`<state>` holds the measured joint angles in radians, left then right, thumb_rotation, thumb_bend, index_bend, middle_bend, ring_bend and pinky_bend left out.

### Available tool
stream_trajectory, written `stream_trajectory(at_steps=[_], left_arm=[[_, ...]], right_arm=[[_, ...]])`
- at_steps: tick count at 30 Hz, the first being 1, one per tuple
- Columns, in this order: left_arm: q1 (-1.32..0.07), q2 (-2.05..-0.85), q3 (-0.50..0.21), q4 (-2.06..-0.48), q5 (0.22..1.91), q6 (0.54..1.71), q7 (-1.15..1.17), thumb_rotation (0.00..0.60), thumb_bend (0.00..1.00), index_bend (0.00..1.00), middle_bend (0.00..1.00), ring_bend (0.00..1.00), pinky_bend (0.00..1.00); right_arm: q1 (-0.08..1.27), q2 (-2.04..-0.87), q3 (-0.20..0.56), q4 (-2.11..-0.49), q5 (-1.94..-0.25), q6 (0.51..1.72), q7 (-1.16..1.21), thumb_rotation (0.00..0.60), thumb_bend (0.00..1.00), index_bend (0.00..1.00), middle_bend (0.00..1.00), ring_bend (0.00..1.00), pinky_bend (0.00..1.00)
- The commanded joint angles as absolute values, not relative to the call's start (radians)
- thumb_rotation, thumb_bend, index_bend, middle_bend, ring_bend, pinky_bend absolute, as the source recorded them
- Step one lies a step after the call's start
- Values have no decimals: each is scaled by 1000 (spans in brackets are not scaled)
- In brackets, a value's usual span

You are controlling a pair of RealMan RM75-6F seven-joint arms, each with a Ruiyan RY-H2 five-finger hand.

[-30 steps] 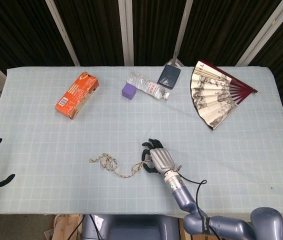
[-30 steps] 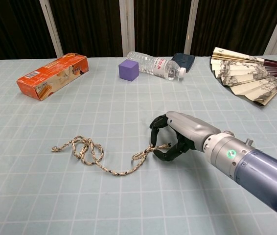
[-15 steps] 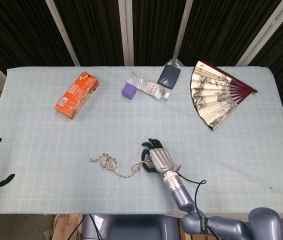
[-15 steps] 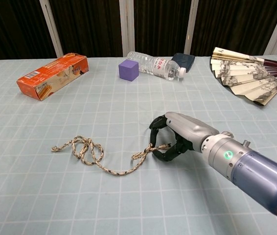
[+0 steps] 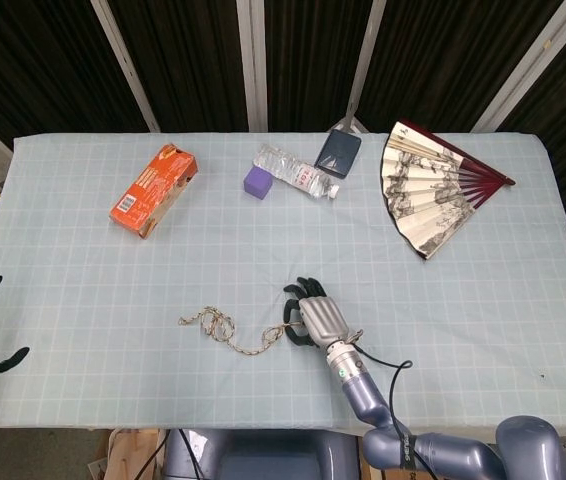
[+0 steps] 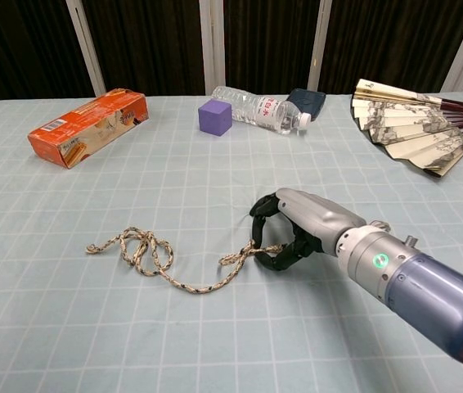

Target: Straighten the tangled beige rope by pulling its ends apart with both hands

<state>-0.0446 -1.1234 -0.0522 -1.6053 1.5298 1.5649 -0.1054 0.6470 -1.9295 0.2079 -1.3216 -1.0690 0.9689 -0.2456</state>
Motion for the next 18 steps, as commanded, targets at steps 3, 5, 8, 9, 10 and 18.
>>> stream_trajectory(at_steps=[3, 5, 8, 9, 10, 18], left_arm=[[-44, -1123, -53, -1606, 1529, 1566, -106, 600, 129, 54, 0, 0, 0], [-44, -1123, -53, -1607, 1528, 1565, -107, 600, 129, 55, 0, 0, 0], [-45, -1123, -53, -1607, 1527, 1565, -107, 600, 130, 55, 0, 0, 0], [-44, -1123, -53, -1607, 1527, 1565, -107, 600, 130, 55, 0, 0, 0], [-44, -1122, -53, -1607, 1527, 1565, -107, 600, 130, 55, 0, 0, 0], [-45, -1121, -51, -1607, 1527, 1562, -108, 600, 129, 55, 0, 0, 0]], right_arm=[[644, -1928, 206, -1323, -1064, 968, -250, 600, 442, 590, 237, 0, 0], [643, -1928, 206, -1324, -1060, 967, -251, 600, 469, 613, 243, 0, 0], [641, -1926, 204, -1325, -1059, 967, -252, 600, 474, 633, 251, 0, 0], [641, -1925, 204, -1326, -1059, 967, -252, 600, 475, 634, 251, 0, 0], [639, -1924, 204, -1326, -1059, 968, -252, 600, 475, 634, 251, 0, 0], [625, -1882, 206, -1366, -1074, 985, -242, 600, 480, 639, 251, 0, 0]])
